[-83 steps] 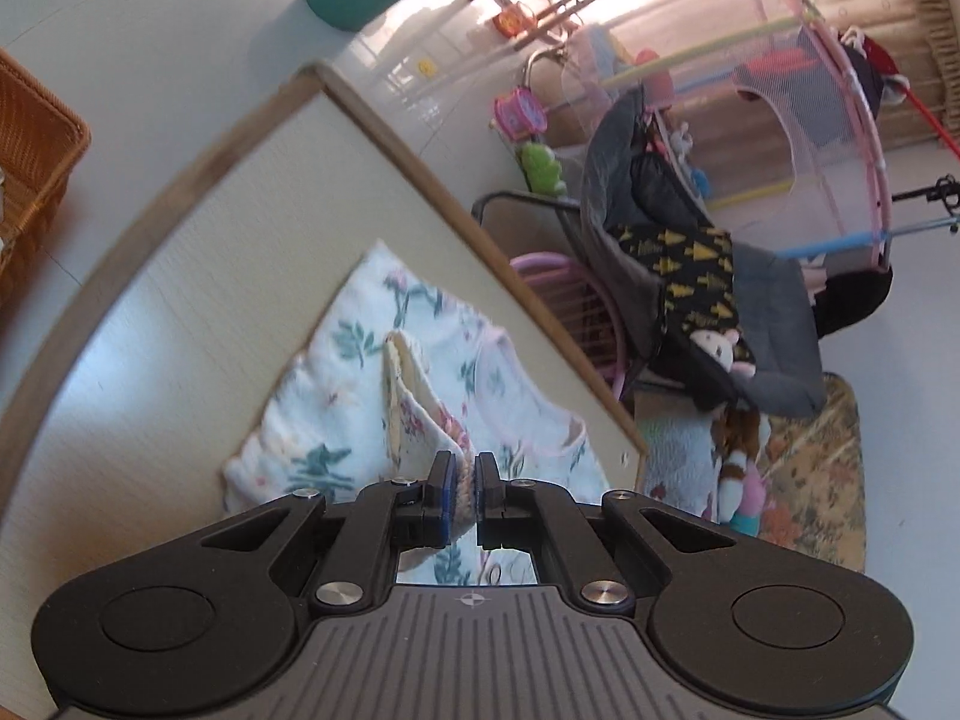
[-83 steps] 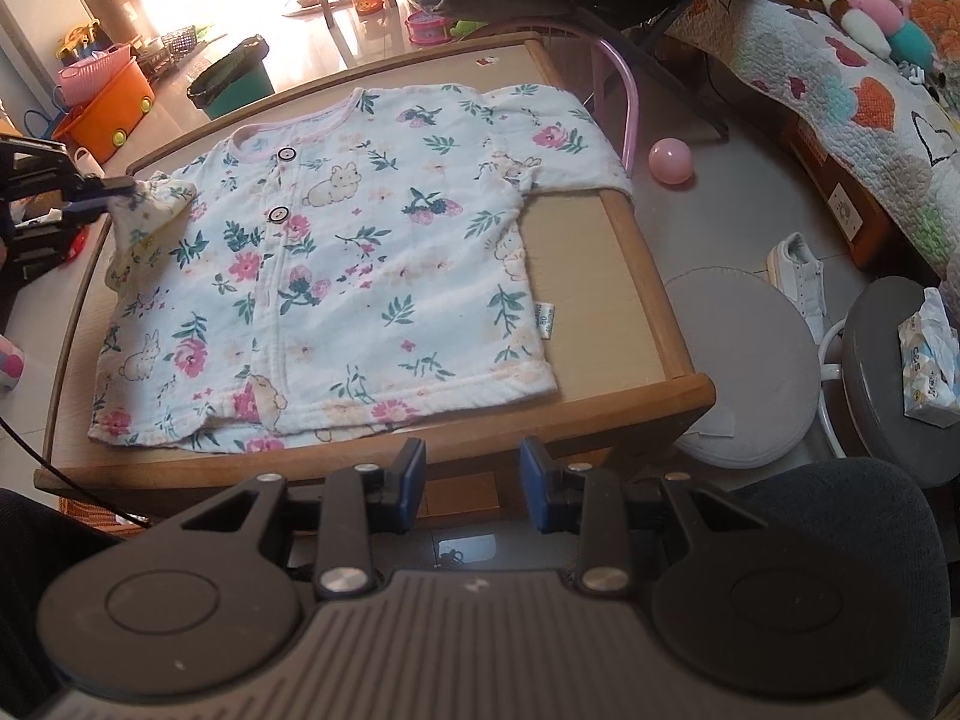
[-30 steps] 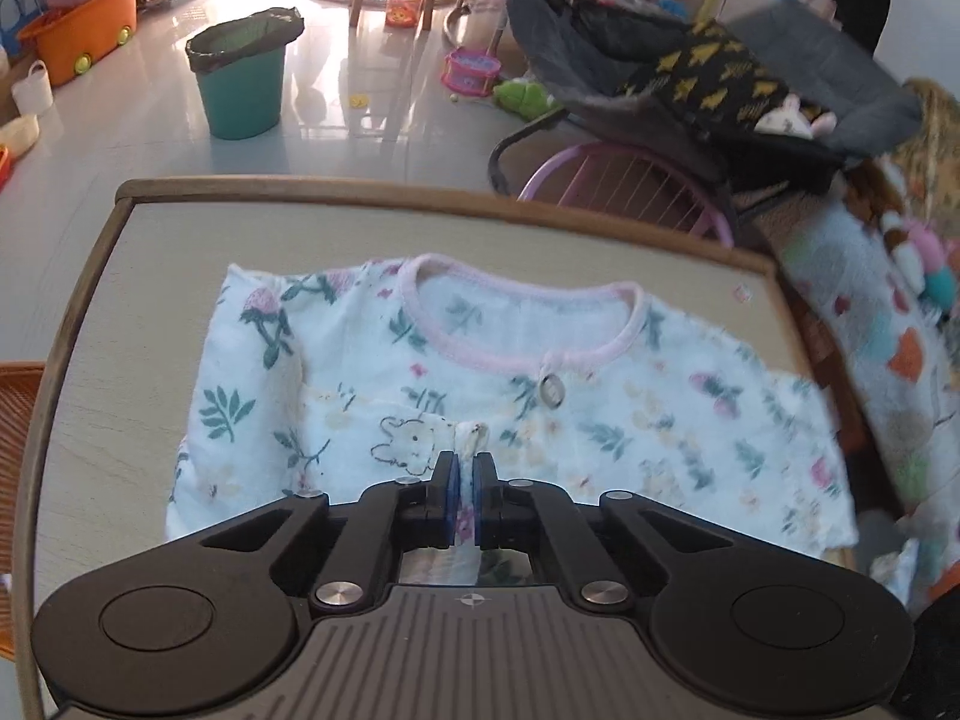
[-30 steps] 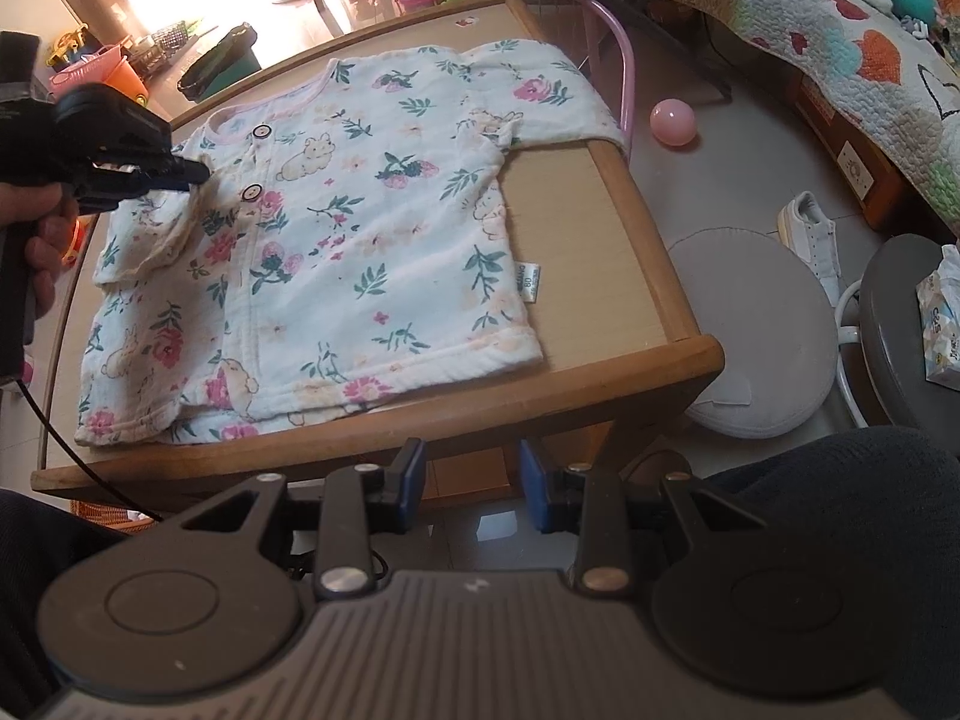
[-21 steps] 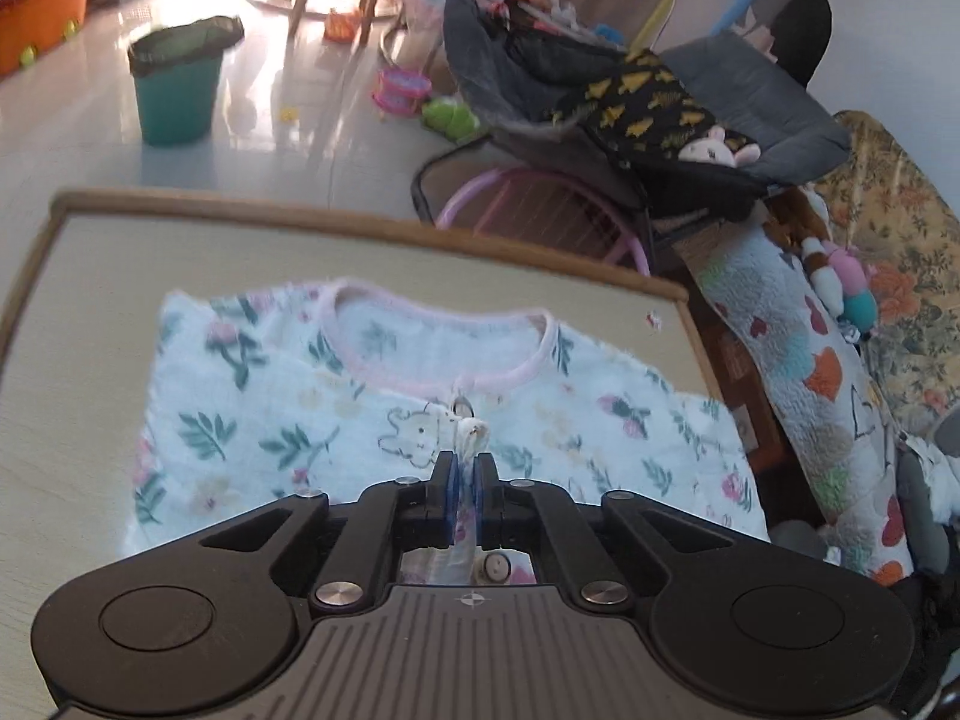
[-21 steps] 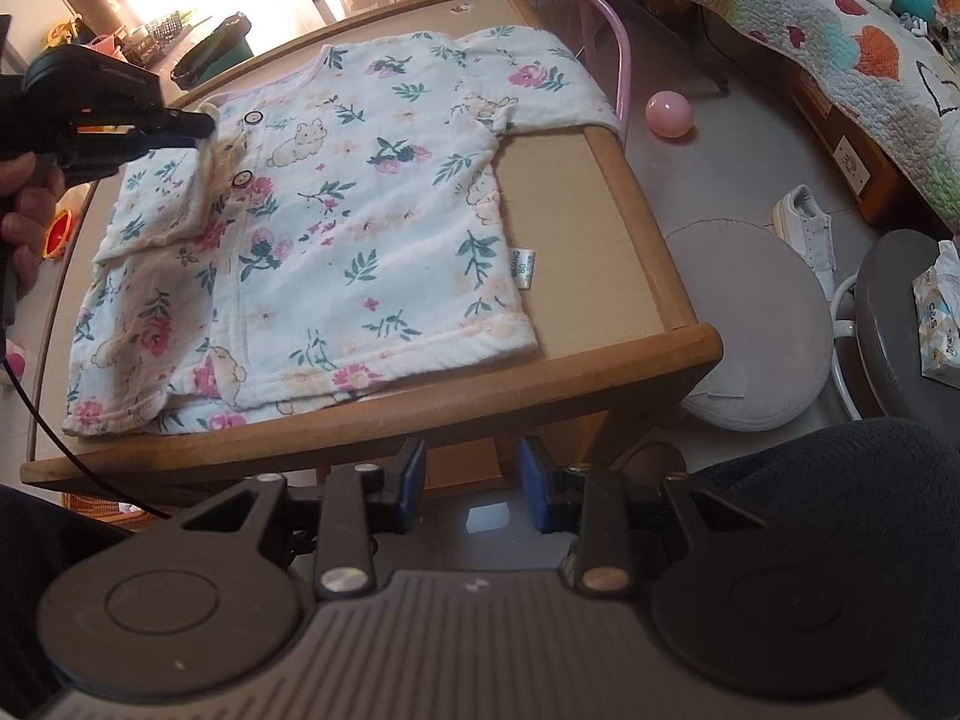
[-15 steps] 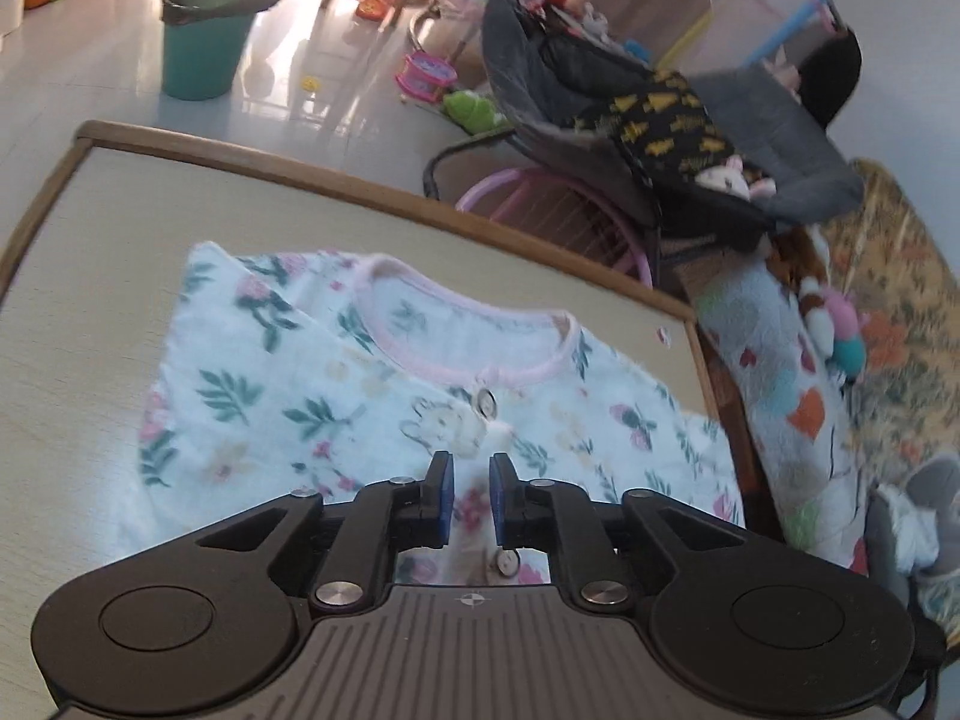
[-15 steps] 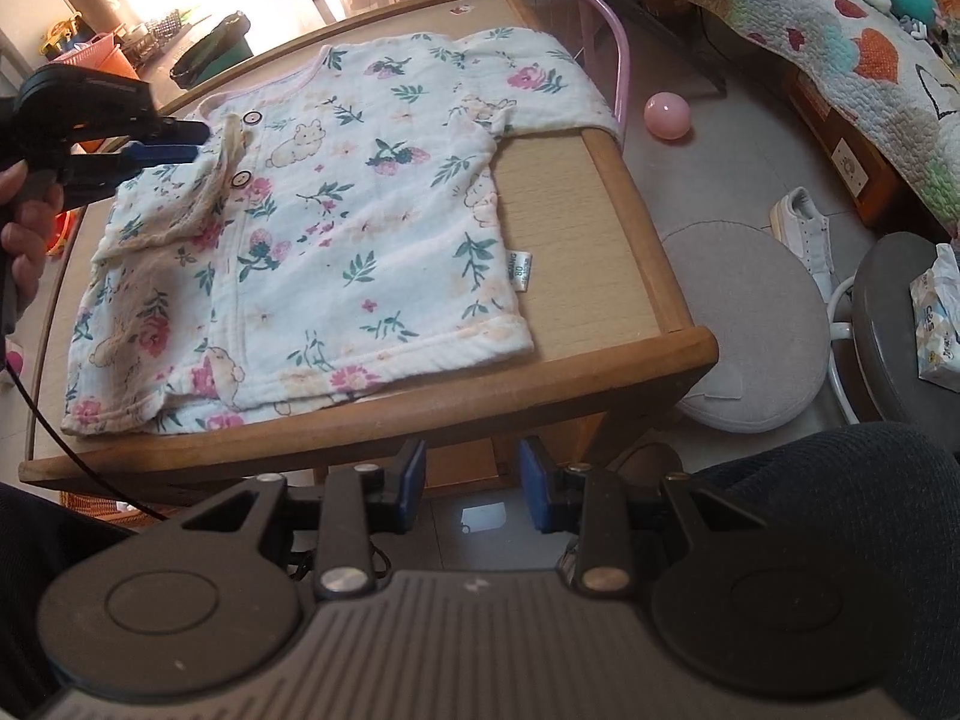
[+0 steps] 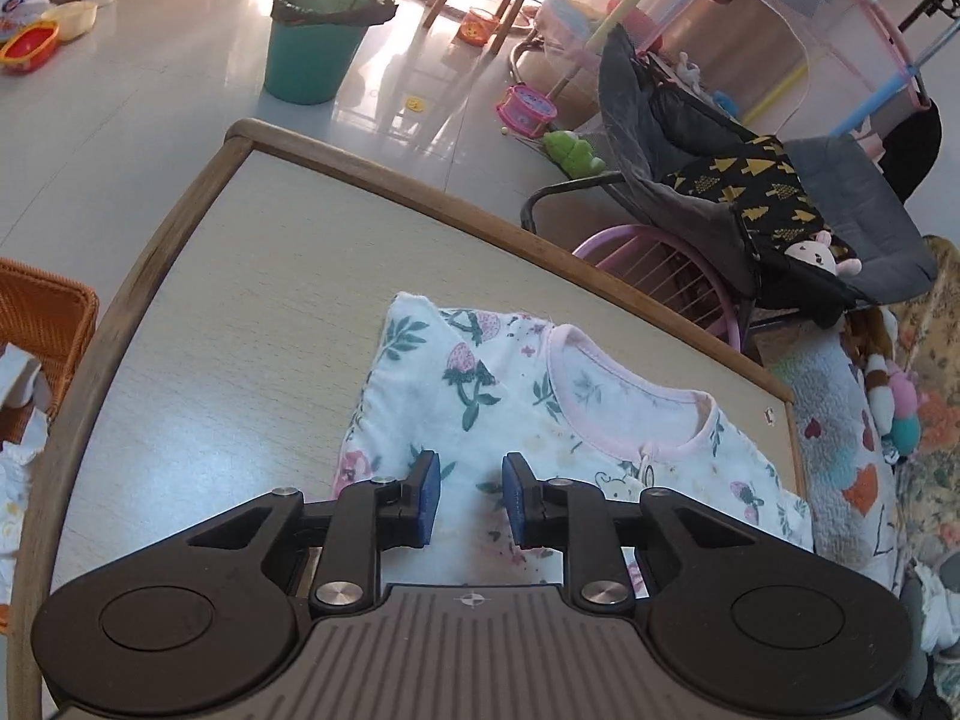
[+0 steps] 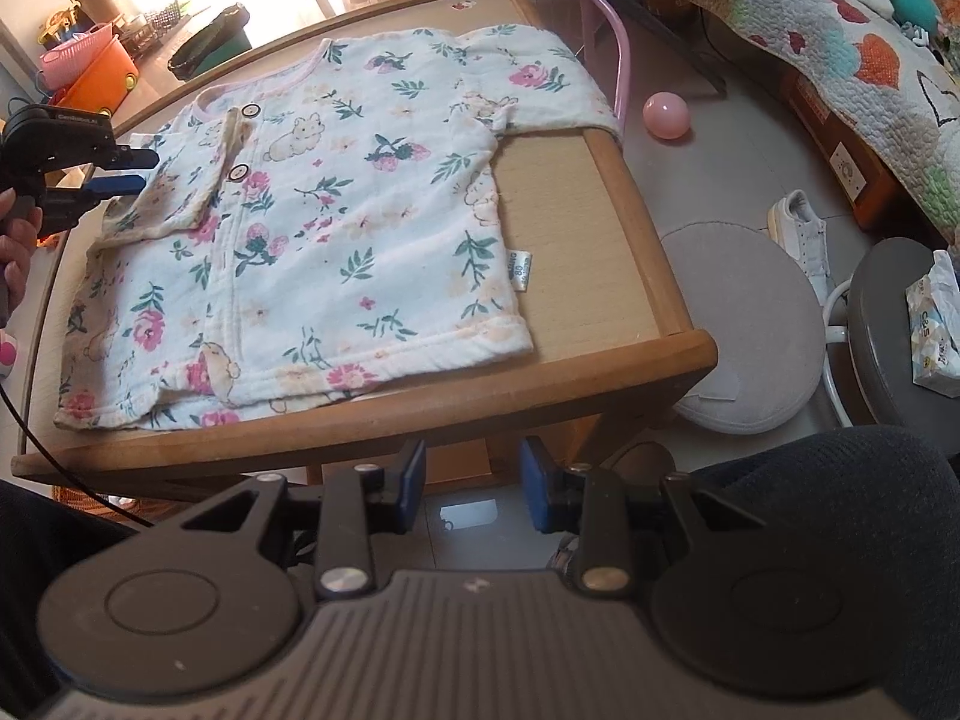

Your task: Fold clothes

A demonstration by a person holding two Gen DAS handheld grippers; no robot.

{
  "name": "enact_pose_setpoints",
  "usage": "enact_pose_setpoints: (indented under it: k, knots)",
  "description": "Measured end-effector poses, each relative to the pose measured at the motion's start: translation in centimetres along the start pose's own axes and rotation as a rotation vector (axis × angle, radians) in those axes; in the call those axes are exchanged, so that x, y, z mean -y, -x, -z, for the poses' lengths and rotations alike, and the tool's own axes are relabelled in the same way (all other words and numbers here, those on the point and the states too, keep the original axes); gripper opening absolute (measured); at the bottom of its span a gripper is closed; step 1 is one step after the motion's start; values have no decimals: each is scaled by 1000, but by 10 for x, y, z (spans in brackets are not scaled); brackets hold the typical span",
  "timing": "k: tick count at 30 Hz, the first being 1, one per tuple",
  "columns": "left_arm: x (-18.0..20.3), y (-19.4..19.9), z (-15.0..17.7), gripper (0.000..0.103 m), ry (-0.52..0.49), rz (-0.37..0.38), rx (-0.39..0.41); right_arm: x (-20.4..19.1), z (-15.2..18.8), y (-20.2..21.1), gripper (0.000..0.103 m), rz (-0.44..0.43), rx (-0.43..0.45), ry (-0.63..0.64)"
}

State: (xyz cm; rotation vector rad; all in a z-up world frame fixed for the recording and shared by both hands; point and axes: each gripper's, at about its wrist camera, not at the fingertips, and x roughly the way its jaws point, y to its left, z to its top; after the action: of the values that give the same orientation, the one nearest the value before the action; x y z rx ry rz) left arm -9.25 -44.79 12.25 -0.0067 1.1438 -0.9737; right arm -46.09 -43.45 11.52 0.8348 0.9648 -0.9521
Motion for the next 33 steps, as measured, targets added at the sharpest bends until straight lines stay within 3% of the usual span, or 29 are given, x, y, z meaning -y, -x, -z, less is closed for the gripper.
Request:
enact_pose_setpoints:
  k: [6,14,22,33]
  knots:
    - [-4,9,20,26,-38,6,-81,-2,-2,0,34,5,0,8]
    - [-17,20,47,27,-39,16,-104,-6,-2,1,34,19,-10,27]
    - [3,36,77,35,-225,-54,-161,-13,0,7,34,38,-10,52]
    - [0,62,111,40,-233,-70,-189,-20,7,24,34,56,17,79]
